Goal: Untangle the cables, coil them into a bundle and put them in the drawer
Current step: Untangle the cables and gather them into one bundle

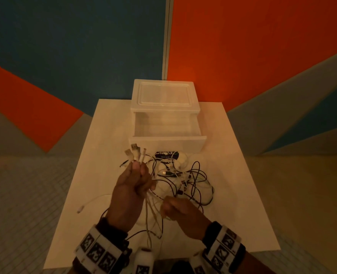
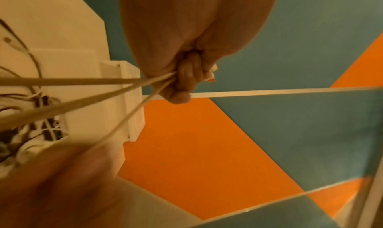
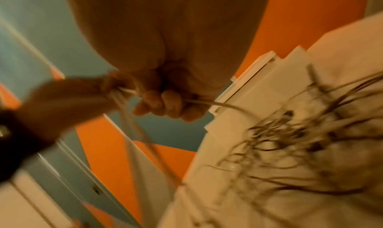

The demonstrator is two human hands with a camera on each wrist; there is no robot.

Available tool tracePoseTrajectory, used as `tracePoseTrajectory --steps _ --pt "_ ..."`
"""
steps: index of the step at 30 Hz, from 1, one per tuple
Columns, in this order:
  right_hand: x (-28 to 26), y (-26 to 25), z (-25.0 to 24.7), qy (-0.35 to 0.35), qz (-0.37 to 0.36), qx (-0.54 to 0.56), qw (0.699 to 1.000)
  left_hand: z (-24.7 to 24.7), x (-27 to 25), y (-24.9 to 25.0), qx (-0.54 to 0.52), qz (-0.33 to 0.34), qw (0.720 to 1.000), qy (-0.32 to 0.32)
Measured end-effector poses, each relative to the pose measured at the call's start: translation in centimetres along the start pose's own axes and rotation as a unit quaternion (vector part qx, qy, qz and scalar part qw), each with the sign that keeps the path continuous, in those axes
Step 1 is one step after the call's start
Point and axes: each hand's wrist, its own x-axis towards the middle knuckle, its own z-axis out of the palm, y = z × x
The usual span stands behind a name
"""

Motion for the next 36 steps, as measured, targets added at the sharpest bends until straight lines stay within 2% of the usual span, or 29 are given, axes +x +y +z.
tracePoseTrajectory --steps 2,3,5,6,8,10,12,14,16,18,20,22,25,27,29,31,34,36 --pt "-0.6 4.5 -1.3 0.008 0.091 0.030 0.995 -0.4 0.0 1.6 -0.035 0.002 0.999 -0.024" --pt "-0.6 6.7 -2.2 0.033 0.142 0.011 0.989 -0.5 0.0 2.3 -0.043 0.007 0.998 -0.040" --pt "-0.2 9.6 -3.9 0.089 0.198 -0.044 0.975 -0.5 -0.1 3.1 -0.035 0.006 0.998 -0.057" --pt "0.4 10.1 -4.6 0.126 0.201 -0.057 0.970 -0.4 0.0 3.1 -0.016 -0.005 0.998 -0.058" --pt "2.0 8.3 -5.4 0.203 0.152 -0.115 0.961 -0.1 -0.1 2.7 0.060 -0.032 0.996 -0.063" --pt "3.7 4.2 -5.7 0.268 0.074 -0.164 0.946 0.1 -0.1 1.5 0.190 -0.044 0.978 -0.068" --pt "4.6 -0.4 -5.0 0.295 -0.010 -0.175 0.939 0.3 -0.2 0.2 0.261 -0.046 0.962 -0.061" --pt "4.6 -3.3 -3.8 0.261 -0.063 -0.198 0.943 0.5 0.0 -0.5 0.241 -0.044 0.969 -0.023" --pt "4.1 -4.5 -2.3 0.204 -0.077 -0.211 0.953 0.9 0.5 -0.6 0.174 -0.050 0.983 0.018" --pt "3.6 -4.1 -1.4 0.152 -0.078 -0.176 0.969 1.4 0.9 -0.2 0.137 -0.044 0.989 0.024" --pt "3.4 -2.5 -1.2 0.095 -0.055 -0.125 0.986 1.5 1.1 0.6 0.141 -0.019 0.990 0.022" --pt "3.3 0.3 -2.0 0.054 0.018 -0.100 0.993 1.2 1.2 1.8 0.133 0.014 0.991 0.011" --pt "3.3 5.2 -4.4 0.070 0.130 -0.166 0.975 0.5 1.4 4.2 0.082 0.054 0.995 -0.005" --pt "4.2 7.5 -5.8 0.108 0.164 -0.149 0.969 0.5 1.3 5.2 0.051 0.069 0.996 -0.028" --pt "5.5 7.7 -6.6 0.139 0.181 -0.135 0.964 0.7 1.2 5.2 0.057 0.072 0.995 -0.043" --pt "6.9 6.4 -7.4 0.204 0.153 -0.112 0.961 0.9 1.3 4.7 0.111 0.067 0.991 -0.042" --pt "7.6 1.2 -8.7 0.254 0.010 -0.137 0.957 1.2 1.6 3.5 0.201 0.052 0.978 -0.033" --pt "7.2 -1.9 -9.0 0.267 -0.055 -0.105 0.956 1.4 1.7 2.6 0.236 0.034 0.971 -0.033"
